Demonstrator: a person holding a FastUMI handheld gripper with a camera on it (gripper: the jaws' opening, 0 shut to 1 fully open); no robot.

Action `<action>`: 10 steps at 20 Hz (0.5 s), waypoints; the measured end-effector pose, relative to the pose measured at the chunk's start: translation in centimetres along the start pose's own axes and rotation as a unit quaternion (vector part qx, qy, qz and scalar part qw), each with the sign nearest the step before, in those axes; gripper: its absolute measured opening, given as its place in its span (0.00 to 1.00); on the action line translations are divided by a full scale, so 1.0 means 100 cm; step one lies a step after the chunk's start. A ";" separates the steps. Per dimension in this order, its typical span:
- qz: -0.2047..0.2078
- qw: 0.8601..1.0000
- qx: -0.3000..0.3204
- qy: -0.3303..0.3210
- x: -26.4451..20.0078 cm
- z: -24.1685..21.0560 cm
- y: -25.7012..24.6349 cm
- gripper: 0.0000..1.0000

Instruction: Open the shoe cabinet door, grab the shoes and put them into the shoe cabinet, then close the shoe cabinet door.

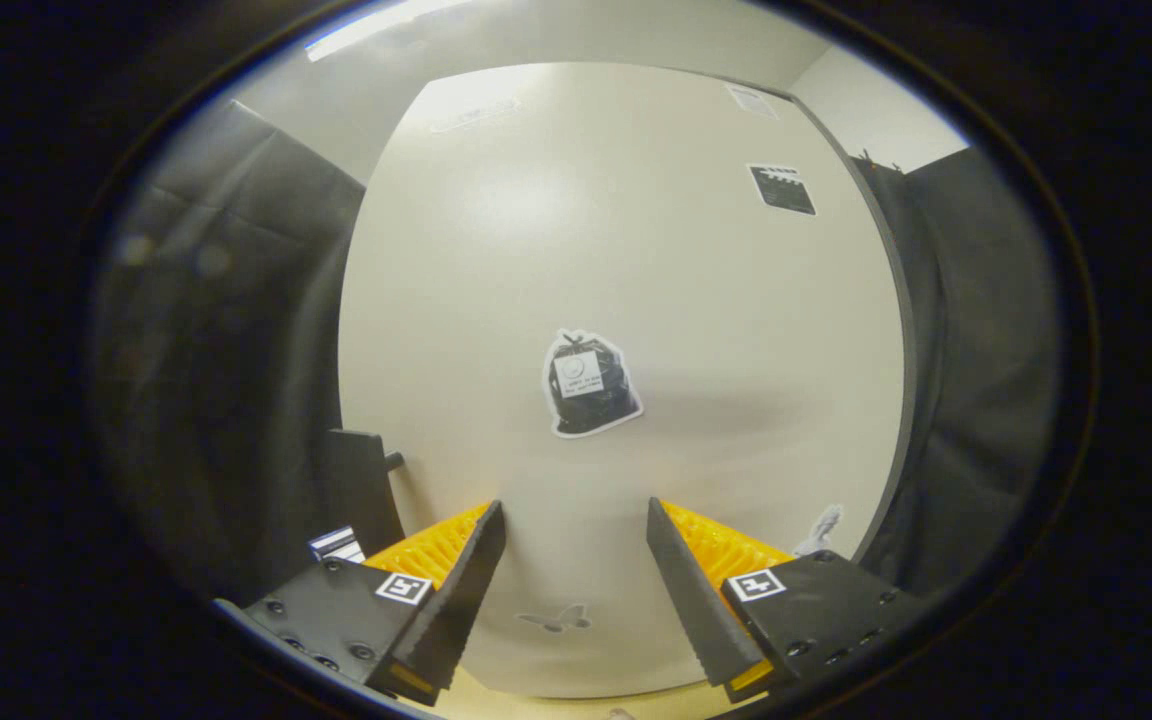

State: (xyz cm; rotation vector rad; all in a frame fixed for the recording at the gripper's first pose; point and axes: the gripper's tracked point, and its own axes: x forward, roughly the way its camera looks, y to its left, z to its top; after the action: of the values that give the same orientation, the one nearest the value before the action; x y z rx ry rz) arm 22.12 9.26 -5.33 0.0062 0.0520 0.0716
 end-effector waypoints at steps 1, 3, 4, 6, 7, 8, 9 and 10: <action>-0.006 1.000 -0.003 -0.002 0.001 0.001 0.000 0.92; -0.015 1.000 -0.008 -0.005 0.003 0.001 0.000 0.92; -0.019 1.000 -0.008 -0.005 0.003 0.000 0.000 0.92; -0.028 1.000 -0.009 -0.005 0.002 -0.001 0.000 0.92; -0.032 0.999 -0.007 -0.004 0.002 -0.002 0.001 0.92; -0.032 0.999 -0.005 -0.008 0.002 -0.001 0.001 0.92; -0.032 0.999 -0.002 -0.009 0.001 -0.002 0.001 0.92; -0.032 0.999 -0.001 -0.010 0.002 -0.003 0.000 0.92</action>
State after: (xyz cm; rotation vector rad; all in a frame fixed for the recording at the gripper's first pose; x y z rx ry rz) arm 22.29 9.32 -5.60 0.0040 0.0322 0.0083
